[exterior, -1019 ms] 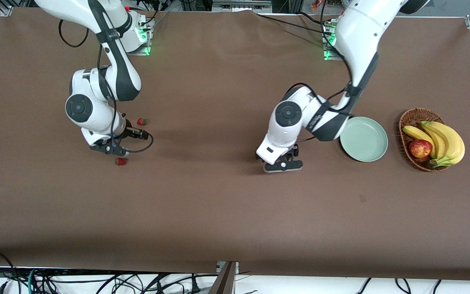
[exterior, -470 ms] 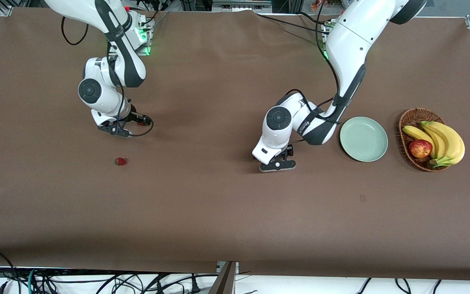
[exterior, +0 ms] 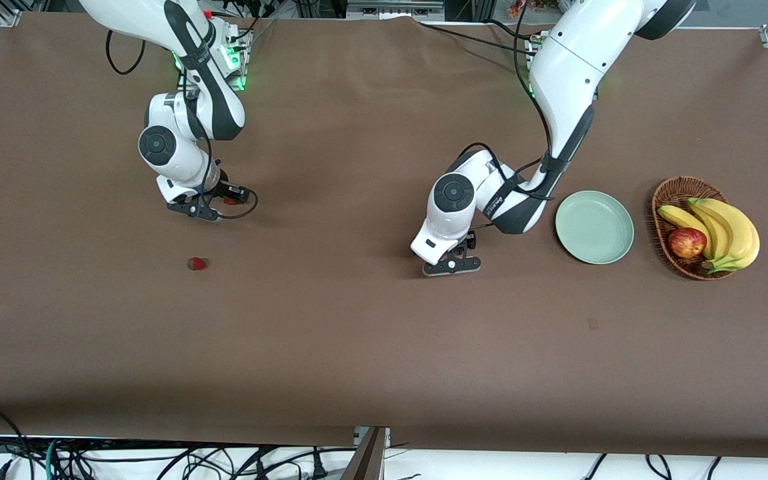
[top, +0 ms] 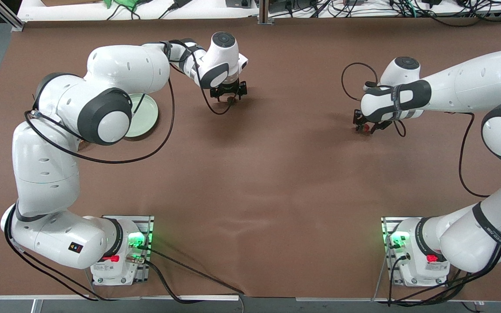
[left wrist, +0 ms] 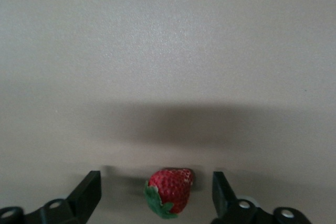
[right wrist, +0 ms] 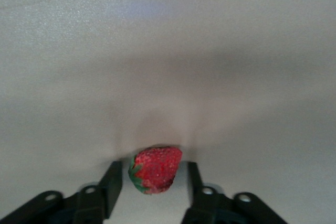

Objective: Collect all strawberries into plate
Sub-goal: 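Carry the strawberry over the plate while the right gripper grasps another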

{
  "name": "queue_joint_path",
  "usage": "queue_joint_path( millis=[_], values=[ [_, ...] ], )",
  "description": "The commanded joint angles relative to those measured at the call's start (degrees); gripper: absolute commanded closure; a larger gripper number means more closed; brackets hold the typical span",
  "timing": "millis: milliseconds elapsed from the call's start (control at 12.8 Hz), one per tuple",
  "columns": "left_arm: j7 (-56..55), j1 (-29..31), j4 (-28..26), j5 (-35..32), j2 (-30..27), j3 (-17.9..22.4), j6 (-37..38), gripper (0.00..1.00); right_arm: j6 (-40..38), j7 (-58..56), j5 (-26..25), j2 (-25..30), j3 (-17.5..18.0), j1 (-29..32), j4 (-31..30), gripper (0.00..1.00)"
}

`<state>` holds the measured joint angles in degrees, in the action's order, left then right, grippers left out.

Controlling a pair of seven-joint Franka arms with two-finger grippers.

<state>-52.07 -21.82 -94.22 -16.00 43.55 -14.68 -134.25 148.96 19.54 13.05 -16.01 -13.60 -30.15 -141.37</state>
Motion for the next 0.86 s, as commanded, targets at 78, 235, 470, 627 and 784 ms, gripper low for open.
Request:
queue_joint_path(
  millis=[78, 235, 470, 627, 784],
  values=[
    [-0.22, 0.02, -0.09, 2.12, -0.39, -0.43, 0.39, 0.75, 1.07, -1.17, 1.45, 0.19, 0.07, -0.17, -0.66, 0.75],
    [-0.14, 0.55, 0.00, 2.20, -0.65, -0.43, 0.39, 0.91, 0.63, -1.08, 1.37, 0.45, 0.16, -0.35, -0.04, 0.80],
    [3.00, 5.26, 0.35, 4.91, -4.41, -2.61, 5.46, 0.95, 0.19, -1.08, 1.37, 0.37, 0.16, -0.70, 3.63, 0.80],
    [13.26, 17.71, -0.17, 9.48, -9.86, -10.67, 14.40, 0.95, -0.59, -0.73, 1.37, -1.03, 0.16, -1.66, 8.81, 0.80],
    [19.61, 30.11, -1.83, 9.59, -13.47, -18.07, 21.63, 0.95, -5.23, -0.30, 1.45, -5.32, 0.24, -2.63, 17.84, 0.80]
  ],
)
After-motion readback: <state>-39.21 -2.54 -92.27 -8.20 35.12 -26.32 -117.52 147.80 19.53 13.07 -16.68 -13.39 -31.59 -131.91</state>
